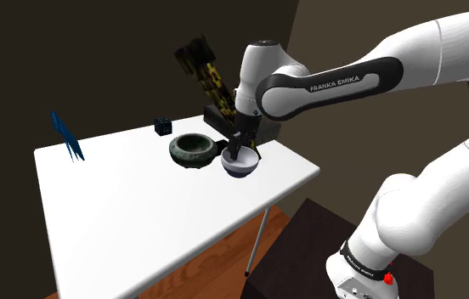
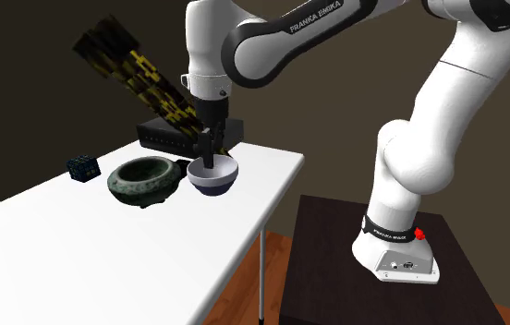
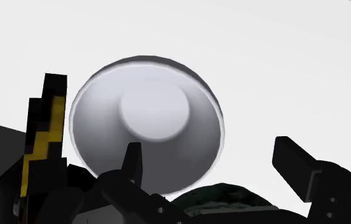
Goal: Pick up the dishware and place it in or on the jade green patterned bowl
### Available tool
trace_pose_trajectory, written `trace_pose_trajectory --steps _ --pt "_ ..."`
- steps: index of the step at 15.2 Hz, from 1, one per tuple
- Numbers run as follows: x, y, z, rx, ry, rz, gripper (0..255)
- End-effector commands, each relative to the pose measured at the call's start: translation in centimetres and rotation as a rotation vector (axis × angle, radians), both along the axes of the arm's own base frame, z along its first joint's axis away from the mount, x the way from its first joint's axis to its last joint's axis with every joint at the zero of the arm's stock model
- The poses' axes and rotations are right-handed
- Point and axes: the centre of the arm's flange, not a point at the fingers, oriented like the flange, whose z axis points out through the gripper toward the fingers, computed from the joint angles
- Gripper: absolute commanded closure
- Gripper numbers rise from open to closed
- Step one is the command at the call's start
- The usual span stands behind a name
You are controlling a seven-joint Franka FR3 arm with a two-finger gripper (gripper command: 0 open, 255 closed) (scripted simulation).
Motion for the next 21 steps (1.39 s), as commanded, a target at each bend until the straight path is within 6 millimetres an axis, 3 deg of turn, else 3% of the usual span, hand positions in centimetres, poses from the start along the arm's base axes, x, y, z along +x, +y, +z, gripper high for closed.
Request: trace_pose_trajectory --steps 1,10,17,18,21 --pt "1.2 1.5 -2.1 0.003 0.006 0.012 0" --pt "2.0 1.7 -6.9 0.004 0.008 0.017 0" --pt "2.0 1.7 -6.9 0.004 0.008 0.017 0" --pt "2.0 1.7 -6.9 0.004 0.008 0.017 255" --pt "2.0 1.7 -6.9 0.004 0.008 0.017 255"
